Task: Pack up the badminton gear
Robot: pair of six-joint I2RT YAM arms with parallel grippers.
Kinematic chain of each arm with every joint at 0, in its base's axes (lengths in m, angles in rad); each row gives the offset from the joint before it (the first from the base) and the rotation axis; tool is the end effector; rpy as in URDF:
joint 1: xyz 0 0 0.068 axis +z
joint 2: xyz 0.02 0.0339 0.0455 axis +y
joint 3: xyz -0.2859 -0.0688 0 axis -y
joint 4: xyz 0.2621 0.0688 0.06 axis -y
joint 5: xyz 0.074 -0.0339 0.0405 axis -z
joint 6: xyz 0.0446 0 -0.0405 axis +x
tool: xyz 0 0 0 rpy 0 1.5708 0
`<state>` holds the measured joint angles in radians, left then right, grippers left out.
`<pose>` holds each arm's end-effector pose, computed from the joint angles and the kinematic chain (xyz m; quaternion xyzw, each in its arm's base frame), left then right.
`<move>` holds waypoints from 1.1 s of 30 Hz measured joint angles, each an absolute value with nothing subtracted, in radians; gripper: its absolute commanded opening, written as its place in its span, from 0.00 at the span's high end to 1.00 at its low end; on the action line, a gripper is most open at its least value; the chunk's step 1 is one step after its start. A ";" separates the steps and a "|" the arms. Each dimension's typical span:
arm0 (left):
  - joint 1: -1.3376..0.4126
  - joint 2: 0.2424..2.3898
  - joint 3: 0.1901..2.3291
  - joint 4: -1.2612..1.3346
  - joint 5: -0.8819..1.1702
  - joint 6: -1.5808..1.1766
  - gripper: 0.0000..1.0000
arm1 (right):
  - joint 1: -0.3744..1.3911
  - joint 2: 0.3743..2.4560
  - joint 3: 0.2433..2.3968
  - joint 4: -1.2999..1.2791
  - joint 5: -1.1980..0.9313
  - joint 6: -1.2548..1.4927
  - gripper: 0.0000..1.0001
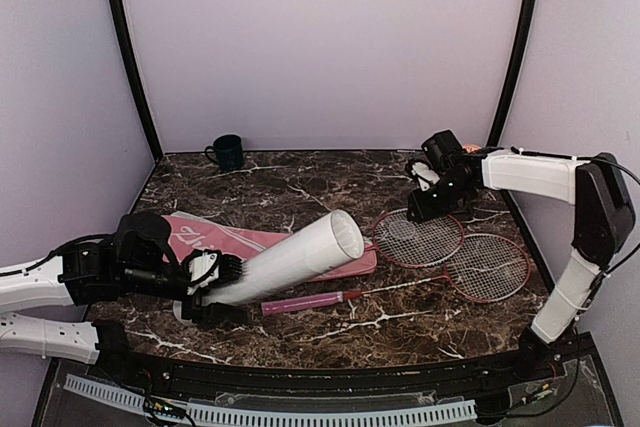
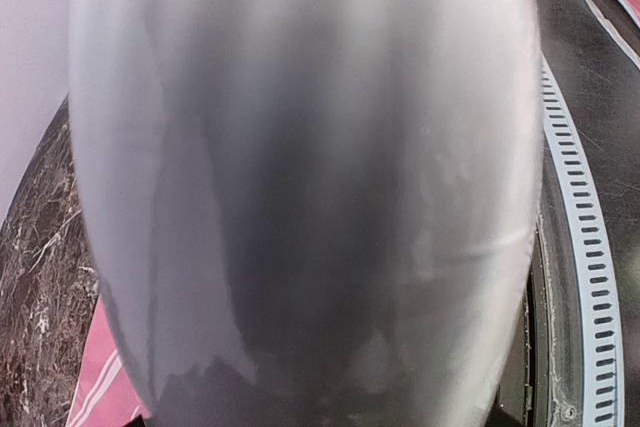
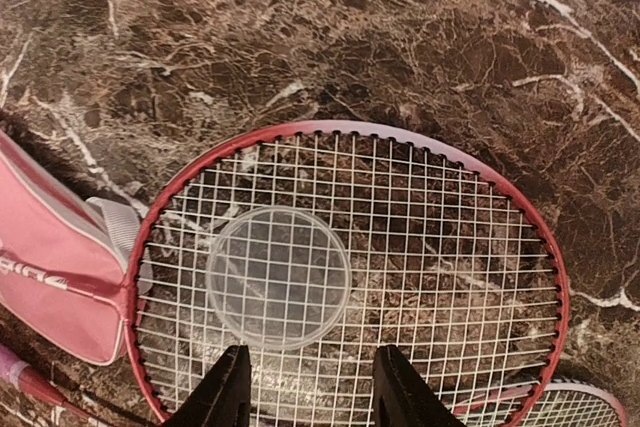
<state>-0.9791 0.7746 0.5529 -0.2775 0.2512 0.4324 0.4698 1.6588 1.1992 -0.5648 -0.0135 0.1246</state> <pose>0.0953 -0.1618 0.2583 0.6020 0.6078 -0.2405 0.4586 0.3281 0.1673 0.2345 -0.1672 0.9483 0.0852 0.2561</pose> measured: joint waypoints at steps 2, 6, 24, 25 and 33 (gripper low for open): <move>-0.979 0.774 0.553 -0.278 0.251 0.432 0.67 | 0.461 1.705 1.211 -0.553 -0.014 0.121 0.62; -0.979 0.773 0.553 -0.277 0.252 0.432 0.67 | 0.445 1.770 1.224 -0.541 -0.019 0.114 0.67; -0.979 0.772 0.553 -0.277 0.258 0.432 0.67 | 0.400 1.893 1.267 -0.501 -0.031 0.110 0.84; -0.979 0.772 0.553 -0.277 0.258 0.432 0.67 | 0.399 1.897 1.268 -0.501 -0.032 0.109 0.85; -0.979 0.772 0.553 -0.277 0.258 0.432 0.67 | 0.399 1.906 1.269 -0.500 -0.047 0.098 1.00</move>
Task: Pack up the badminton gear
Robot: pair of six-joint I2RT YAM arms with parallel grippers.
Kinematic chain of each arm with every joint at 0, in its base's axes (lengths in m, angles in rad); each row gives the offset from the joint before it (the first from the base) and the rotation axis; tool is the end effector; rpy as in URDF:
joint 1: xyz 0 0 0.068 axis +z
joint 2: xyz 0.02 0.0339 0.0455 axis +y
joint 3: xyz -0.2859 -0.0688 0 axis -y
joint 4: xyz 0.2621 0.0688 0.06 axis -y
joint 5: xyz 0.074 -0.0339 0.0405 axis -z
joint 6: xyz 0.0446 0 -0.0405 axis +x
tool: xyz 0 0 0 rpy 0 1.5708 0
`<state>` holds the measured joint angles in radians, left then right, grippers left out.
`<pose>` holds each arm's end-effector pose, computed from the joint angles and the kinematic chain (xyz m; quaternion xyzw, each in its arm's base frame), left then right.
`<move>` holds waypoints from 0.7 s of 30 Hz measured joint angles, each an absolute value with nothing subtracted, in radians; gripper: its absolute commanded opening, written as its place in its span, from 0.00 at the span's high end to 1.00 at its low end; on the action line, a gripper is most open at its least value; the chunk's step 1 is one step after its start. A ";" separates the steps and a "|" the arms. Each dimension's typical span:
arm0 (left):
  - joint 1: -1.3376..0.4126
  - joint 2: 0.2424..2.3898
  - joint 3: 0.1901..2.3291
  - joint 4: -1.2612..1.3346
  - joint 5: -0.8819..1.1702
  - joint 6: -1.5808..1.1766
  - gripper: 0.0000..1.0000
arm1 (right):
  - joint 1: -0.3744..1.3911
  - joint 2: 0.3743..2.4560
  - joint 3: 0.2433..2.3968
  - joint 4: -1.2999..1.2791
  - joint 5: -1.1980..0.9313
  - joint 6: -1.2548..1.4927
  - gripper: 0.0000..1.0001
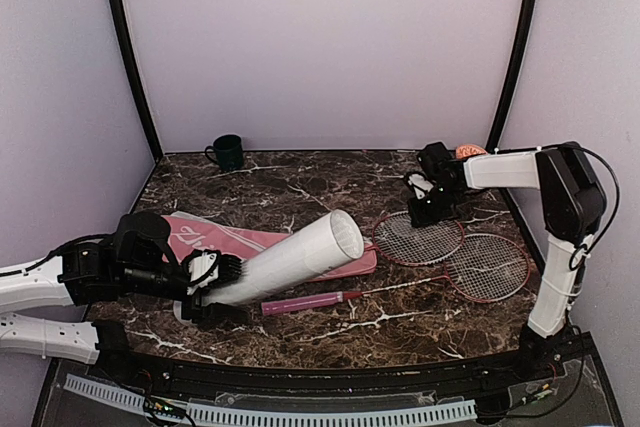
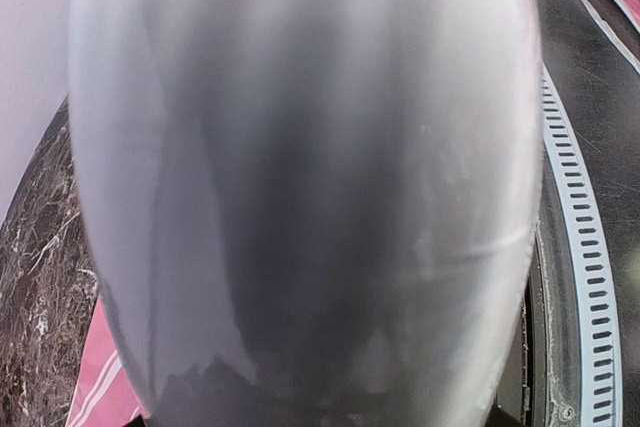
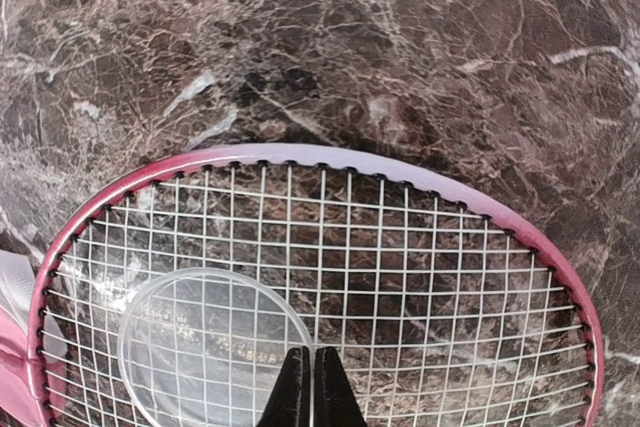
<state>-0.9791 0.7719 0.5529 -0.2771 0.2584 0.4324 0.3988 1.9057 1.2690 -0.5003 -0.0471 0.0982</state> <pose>0.0948 -0.1616 0.2588 0.6027 0.6056 -0.2436 0.4589 0.3772 0.1612 0.1684 -0.1512 0.9645 0.0752 0.2029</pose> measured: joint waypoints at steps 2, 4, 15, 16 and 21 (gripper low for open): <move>-0.979 0.772 0.553 -0.277 0.258 0.432 0.67 | 0.399 1.901 1.269 -0.501 -0.048 0.098 1.00; -0.979 0.772 0.553 -0.277 0.258 0.432 0.67 | 0.399 1.884 1.269 -0.503 -0.049 0.097 1.00; -0.979 0.769 0.553 -0.276 0.254 0.430 0.67 | 0.413 1.316 1.169 -0.456 -0.166 0.064 1.00; -0.979 0.769 0.553 -0.276 0.254 0.430 0.67 | 0.424 1.258 1.161 -0.445 -0.183 0.060 1.00; -0.979 0.772 0.553 -0.275 0.254 0.429 0.67 | 0.533 1.021 1.151 -0.412 -0.259 0.046 1.00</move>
<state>-0.9791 0.7715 0.5529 -0.2749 0.2539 0.4290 0.5327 1.0214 1.1515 -0.4118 -0.2592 0.0460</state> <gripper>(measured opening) 0.648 0.007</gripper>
